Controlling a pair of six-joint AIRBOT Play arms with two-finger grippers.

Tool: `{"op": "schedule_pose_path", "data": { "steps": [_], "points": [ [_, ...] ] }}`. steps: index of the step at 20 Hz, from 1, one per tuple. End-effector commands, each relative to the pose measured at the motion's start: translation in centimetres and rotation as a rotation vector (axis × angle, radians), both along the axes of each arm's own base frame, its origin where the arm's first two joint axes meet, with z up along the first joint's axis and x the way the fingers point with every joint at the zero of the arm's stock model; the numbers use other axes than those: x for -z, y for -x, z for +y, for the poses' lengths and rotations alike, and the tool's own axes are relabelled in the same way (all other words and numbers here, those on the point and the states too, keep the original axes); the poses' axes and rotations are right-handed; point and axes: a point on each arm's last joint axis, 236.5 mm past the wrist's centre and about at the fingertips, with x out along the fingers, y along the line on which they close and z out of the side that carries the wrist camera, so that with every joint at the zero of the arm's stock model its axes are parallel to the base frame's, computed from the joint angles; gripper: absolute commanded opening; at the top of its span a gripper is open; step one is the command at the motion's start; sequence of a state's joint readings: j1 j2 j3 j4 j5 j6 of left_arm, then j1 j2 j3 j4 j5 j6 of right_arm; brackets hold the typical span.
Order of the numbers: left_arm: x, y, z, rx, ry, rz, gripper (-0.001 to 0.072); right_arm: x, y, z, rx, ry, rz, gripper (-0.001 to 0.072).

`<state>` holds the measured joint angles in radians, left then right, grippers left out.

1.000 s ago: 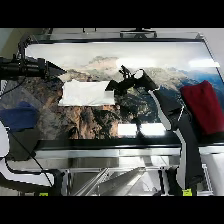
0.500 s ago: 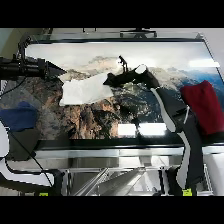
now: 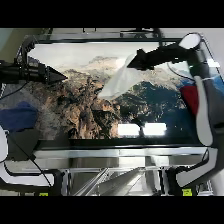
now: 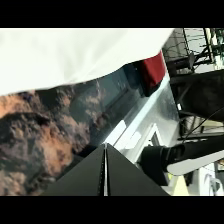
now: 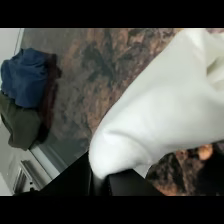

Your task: Fold the shirts.

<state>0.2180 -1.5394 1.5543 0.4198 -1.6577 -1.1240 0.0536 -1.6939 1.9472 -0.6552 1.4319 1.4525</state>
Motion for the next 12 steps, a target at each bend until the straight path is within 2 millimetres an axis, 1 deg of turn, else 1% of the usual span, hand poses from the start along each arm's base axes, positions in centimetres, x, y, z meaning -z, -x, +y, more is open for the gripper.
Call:
{"op": "schedule_pose_path", "data": {
  "steps": [1,4,5,6,7,9,10,11,12],
  "points": [
    [1.6,3.7,-0.9,-0.003,0.015,0.051,0.0015,-3.1,3.2,-8.3,0.131,0.076,-0.014,0.0018],
    [3.7,7.2,-1.7,-0.024,0.026,0.102,0.0015,-3.8,5.5,-18.1,0.407,0.131,-0.034,0.0017],
    [4.4,8.1,-1.9,-0.043,0.027,0.116,0.0015,-3.6,6.6,-21.1,0.495,0.132,-0.032,0.0017],
    [5.2,8.8,-2.1,-0.063,0.026,0.128,0.0015,-3.1,8.0,-23.7,0.576,0.128,-0.009,0.0017],
    [5.8,9.5,-2.2,-0.083,0.024,0.140,0.0015,-2.4,9.4,-25.7,0.629,0.135,0.003,0.0017],
    [6.6,10.5,-2.4,-0.112,0.021,0.150,0.0015,-1.7,11.1,-28.4,0.706,0.139,0.019,0.0018],
    [7.0,10.9,-2.4,-0.126,0.018,0.152,0.0015,-1.8,11.3,-29.6,0.742,0.140,0.014,0.0018],
    [7.3,11.1,-2.5,-0.138,0.016,0.154,0.0015,-2.2,10.7,-30.6,0.781,0.134,-0.011,0.0018],
    [7.6,11.1,-2.4,-0.159,0.011,0.150,0.0015,-2.9,9.5,-31.2,0.797,0.118,-0.072,0.0018]
  ]
}}
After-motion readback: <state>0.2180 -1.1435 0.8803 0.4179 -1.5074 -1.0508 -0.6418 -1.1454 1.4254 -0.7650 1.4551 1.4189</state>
